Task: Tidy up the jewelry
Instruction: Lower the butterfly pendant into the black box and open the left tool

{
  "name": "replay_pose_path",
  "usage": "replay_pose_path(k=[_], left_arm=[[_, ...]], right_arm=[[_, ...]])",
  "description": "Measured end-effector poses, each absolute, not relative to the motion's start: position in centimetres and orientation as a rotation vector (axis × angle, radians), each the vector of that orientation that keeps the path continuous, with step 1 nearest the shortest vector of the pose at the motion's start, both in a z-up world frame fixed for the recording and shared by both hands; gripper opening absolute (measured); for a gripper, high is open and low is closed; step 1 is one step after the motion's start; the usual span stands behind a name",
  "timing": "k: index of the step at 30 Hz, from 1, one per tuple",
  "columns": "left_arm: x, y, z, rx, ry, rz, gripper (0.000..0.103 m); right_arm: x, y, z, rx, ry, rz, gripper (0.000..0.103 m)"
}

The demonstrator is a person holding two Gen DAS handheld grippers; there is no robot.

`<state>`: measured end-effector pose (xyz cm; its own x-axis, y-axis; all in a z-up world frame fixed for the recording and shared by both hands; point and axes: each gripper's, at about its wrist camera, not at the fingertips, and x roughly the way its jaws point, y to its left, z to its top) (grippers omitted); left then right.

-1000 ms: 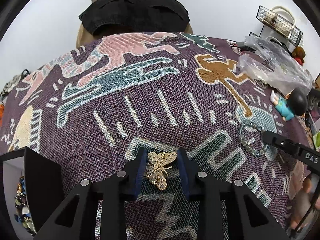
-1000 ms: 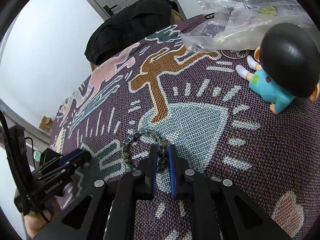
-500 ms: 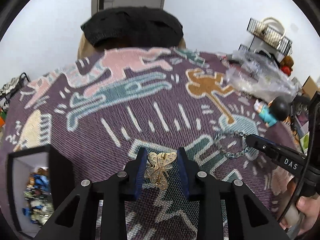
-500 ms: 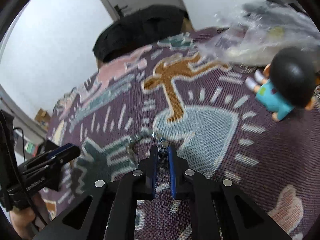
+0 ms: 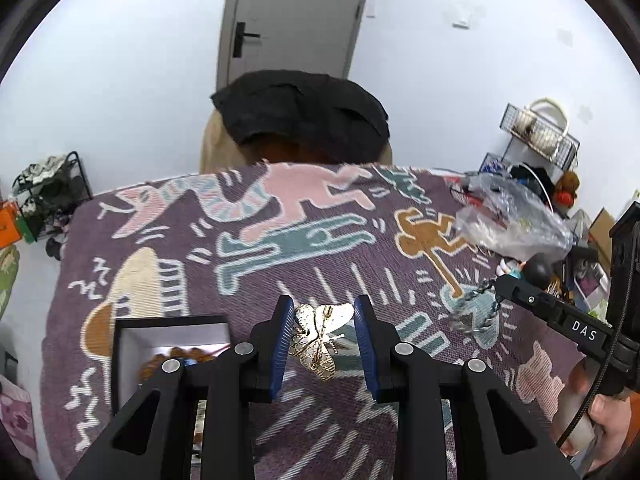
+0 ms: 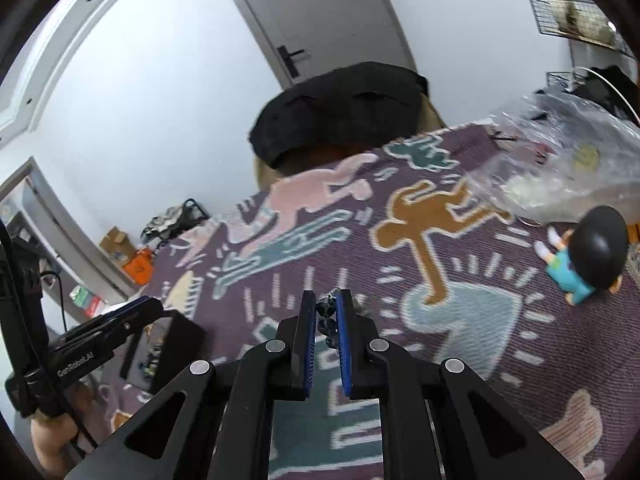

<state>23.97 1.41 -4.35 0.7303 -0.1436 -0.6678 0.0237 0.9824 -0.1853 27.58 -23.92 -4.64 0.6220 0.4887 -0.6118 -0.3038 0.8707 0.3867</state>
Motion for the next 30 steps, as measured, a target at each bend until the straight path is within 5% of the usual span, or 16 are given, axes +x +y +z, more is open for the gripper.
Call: replay_pose_path(k=[18,24,30], left_arm=[[20.3,9.9,-4.8,-0.297,0.742,0.016,0.034],[19.1,12.0,-4.8,-0.339,0.724,0.051,0.069],[17.6,14.1,-4.8,-0.363,0.707,0.09,0.07]], right_arm=[[25.9,-14.1,-2.6,0.186,0.766,0.615,0.011],[25.3,-10.7,-1.9,0.158,0.764,0.677,0.011],[24.7,-7.5,-1.2,0.136,0.758,0.739,0.011]])
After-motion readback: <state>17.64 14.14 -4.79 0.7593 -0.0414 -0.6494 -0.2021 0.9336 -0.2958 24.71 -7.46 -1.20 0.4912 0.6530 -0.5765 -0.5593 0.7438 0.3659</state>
